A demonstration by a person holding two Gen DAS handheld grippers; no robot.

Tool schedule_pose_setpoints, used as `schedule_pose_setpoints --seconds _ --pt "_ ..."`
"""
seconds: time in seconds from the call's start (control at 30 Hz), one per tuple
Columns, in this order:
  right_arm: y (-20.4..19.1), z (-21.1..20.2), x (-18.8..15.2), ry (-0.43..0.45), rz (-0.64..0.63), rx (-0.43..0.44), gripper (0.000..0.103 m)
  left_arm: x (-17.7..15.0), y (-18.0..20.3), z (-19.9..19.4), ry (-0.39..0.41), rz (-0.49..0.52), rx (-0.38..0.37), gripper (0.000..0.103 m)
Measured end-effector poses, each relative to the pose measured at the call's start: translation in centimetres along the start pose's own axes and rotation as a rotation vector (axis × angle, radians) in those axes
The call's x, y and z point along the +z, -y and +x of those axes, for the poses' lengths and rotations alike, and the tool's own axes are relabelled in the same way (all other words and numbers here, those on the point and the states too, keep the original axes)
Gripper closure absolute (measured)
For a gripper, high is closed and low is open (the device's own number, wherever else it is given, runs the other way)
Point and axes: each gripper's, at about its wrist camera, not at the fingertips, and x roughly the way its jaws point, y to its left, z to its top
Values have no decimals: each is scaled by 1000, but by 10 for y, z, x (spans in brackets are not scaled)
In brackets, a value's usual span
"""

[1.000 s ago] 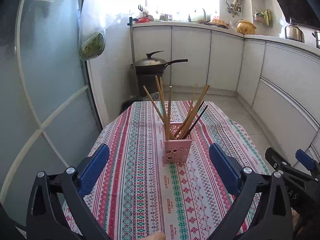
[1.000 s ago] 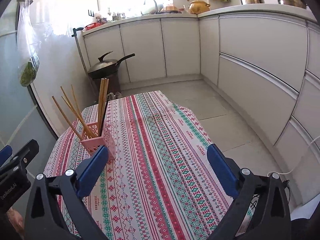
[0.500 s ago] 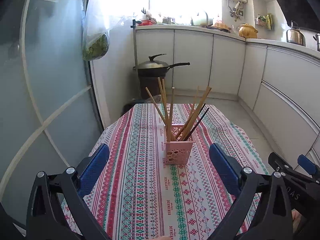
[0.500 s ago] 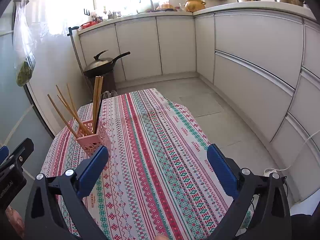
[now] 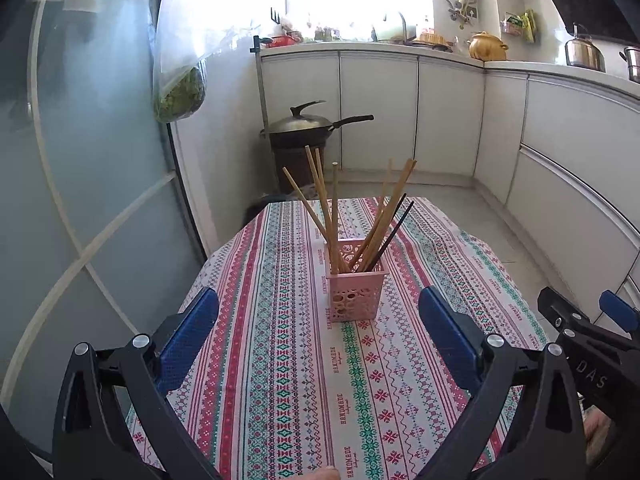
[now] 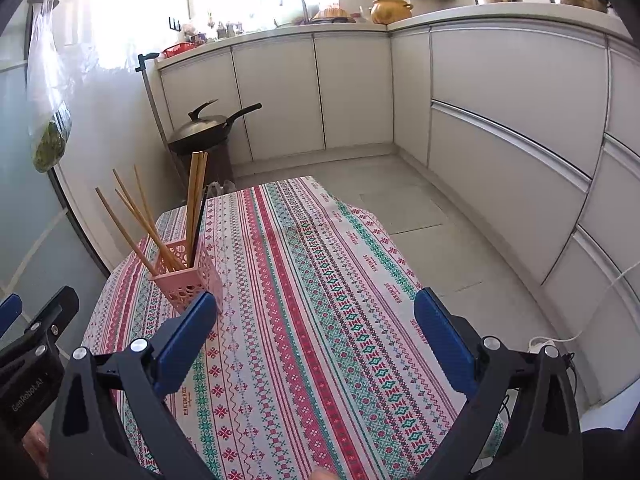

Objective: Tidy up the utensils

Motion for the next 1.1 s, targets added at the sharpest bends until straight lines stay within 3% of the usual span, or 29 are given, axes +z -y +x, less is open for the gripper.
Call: schedule_pose_setpoints --seconds 1.1 --pt "0 7 -3 -31 10 5 7 -3 5 10 -48 8 11 7"
